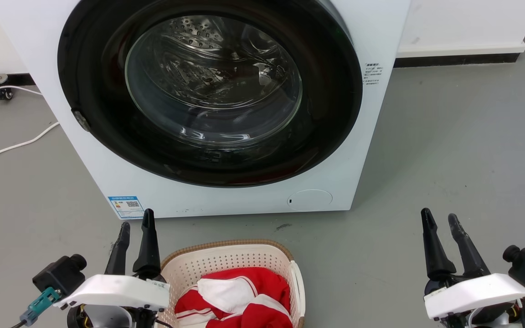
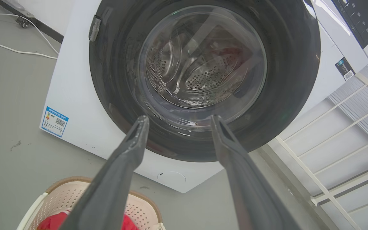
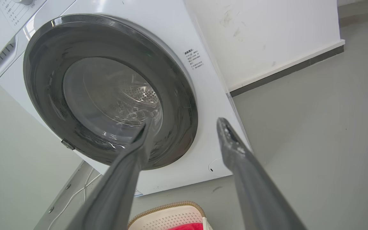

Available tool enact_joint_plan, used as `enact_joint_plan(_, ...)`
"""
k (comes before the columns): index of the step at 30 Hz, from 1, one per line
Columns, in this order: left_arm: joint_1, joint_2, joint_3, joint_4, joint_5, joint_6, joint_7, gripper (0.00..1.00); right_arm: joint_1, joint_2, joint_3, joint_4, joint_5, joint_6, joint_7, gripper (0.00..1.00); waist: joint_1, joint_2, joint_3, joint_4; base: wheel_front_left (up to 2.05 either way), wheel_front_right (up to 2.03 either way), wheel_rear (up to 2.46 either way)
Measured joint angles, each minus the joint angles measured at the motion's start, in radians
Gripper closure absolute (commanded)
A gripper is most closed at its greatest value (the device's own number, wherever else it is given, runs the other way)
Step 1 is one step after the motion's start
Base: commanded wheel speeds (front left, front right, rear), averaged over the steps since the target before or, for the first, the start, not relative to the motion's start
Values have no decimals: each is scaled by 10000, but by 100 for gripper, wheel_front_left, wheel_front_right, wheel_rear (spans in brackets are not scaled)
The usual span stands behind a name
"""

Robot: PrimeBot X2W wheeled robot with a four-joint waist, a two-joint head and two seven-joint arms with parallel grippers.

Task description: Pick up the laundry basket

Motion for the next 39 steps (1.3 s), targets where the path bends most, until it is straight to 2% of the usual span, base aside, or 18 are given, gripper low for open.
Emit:
enact_joint_plan(23, 205, 17, -96, -196, 2226, -40, -585, 0, 278, -6, 309, -472, -2642, 0, -612, 0, 0, 0, 53, 22, 0, 0, 0)
enact_joint_plan(39, 303, 25, -316, -192, 3839, 159, -957, 0, 421, -12, 303, -587, -4424, 2, -963, 0, 0, 0, 92, 12, 0, 0, 0)
